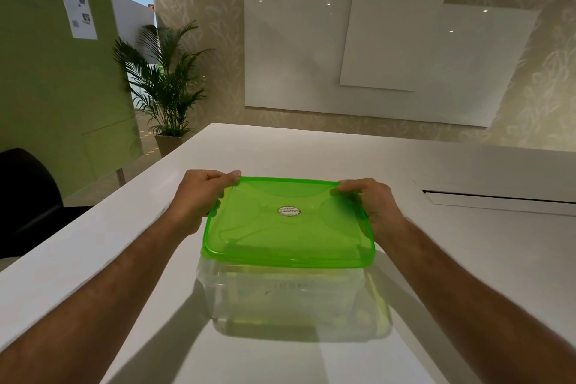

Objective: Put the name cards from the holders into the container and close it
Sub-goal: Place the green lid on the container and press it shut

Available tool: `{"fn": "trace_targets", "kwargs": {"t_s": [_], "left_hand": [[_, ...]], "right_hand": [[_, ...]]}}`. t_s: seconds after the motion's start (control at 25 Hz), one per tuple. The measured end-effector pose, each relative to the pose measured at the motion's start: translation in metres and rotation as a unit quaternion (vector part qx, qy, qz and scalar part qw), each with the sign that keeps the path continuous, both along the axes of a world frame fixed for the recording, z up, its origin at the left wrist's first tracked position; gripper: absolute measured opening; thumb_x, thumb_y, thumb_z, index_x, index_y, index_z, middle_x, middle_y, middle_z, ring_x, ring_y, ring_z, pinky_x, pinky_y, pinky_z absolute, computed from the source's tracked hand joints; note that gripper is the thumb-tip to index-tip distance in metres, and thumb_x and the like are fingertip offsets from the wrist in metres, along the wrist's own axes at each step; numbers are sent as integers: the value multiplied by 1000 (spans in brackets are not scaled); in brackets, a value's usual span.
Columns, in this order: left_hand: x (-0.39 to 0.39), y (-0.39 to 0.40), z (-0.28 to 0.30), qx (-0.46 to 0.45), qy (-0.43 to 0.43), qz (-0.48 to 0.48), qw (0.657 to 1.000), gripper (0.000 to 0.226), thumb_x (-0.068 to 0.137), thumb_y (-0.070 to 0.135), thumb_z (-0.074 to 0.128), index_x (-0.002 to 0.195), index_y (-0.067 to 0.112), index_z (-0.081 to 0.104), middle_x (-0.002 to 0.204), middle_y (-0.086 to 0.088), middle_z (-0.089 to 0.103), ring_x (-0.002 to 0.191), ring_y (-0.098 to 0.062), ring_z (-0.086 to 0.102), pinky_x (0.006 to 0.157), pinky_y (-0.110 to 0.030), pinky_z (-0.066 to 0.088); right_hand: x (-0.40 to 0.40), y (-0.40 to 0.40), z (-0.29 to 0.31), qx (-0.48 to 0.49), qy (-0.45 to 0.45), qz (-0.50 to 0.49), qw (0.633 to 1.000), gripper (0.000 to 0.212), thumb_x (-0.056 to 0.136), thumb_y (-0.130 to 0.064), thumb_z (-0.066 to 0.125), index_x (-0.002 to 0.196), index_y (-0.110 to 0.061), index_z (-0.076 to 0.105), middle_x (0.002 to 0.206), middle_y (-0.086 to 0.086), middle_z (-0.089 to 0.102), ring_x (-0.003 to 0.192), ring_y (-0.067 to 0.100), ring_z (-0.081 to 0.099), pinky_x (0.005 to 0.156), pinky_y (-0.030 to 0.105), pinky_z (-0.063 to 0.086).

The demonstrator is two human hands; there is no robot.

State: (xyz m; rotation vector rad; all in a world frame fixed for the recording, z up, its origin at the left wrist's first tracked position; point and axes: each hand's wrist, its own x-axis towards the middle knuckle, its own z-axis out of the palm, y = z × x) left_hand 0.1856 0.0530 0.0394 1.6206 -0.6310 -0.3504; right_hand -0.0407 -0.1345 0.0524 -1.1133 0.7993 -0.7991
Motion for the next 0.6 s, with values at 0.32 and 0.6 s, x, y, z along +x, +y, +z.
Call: {"fn": "trace_targets", "kwargs": {"t_s": [0.32,0.6], "left_hand": [[4,7,-16,23,-51,32,998,30,81,39,78,79,10,79,43,0,43,35,-15,34,38,-21,30],[-1,6,-23,70,-85,46,993,28,82,40,77,72,14,79,43,2,52,28,-4,38,32,-16,32]], "right_hand": [[4,9,-18,-89,16,-31,995,13,72,3,75,84,-2,76,86,15,73,79,28,68,85,45,58],[0,12,-33,-69,40,-27,996,8,76,1,73,78,-6,76,81,13,74,71,24,70,65,31,59]]}}
